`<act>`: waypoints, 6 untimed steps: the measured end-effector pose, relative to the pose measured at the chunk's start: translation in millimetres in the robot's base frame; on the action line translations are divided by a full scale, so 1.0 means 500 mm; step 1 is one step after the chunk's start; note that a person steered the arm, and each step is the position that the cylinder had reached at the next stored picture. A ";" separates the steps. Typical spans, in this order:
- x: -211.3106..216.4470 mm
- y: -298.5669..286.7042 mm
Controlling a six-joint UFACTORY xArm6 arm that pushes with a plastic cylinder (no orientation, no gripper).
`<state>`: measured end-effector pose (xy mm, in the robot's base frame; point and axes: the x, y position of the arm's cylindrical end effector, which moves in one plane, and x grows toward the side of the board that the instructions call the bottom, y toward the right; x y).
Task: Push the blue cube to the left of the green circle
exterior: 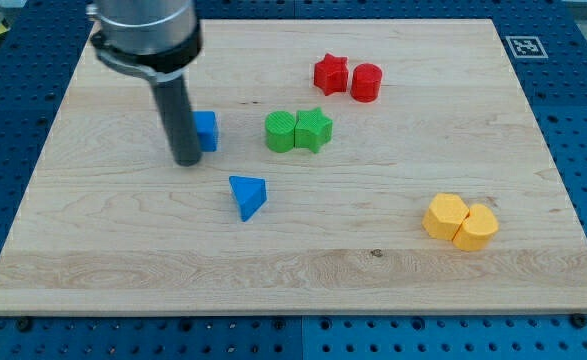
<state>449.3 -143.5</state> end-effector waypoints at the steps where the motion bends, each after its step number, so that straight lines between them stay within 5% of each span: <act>1: -0.034 -0.058; 3: -0.096 -0.019; 6: -0.073 -0.006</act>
<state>412.9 -146.3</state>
